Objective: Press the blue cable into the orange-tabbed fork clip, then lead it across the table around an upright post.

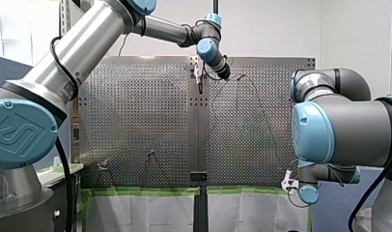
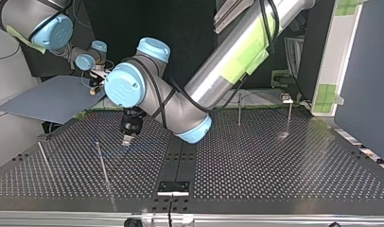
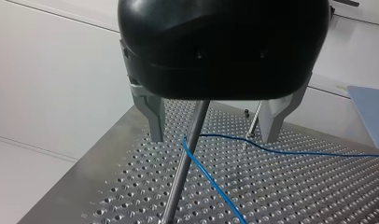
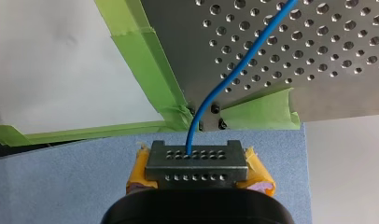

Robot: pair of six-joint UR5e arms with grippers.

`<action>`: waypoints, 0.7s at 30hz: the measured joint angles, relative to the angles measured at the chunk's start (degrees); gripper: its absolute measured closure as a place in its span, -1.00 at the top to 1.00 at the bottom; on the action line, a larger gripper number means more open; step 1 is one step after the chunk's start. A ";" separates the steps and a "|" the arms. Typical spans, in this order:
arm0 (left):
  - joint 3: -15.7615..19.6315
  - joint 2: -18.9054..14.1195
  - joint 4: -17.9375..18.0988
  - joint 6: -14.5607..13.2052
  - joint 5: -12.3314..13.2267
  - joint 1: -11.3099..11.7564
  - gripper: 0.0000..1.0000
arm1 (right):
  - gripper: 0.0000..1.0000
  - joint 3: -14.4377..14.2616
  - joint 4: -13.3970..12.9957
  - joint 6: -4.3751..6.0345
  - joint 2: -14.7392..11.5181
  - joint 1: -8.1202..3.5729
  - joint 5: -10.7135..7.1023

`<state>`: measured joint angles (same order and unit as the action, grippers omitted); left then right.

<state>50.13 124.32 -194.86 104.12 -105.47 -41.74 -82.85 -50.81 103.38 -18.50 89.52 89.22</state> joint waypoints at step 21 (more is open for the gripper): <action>8.06 -8.39 4.50 1.29 -0.83 3.84 1.00 | -1.00 0.00 0.00 -0.40 -0.01 0.00 0.00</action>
<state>58.19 115.94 -190.36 105.41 -106.30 -37.90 -82.85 -50.81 102.99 -18.51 89.52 89.22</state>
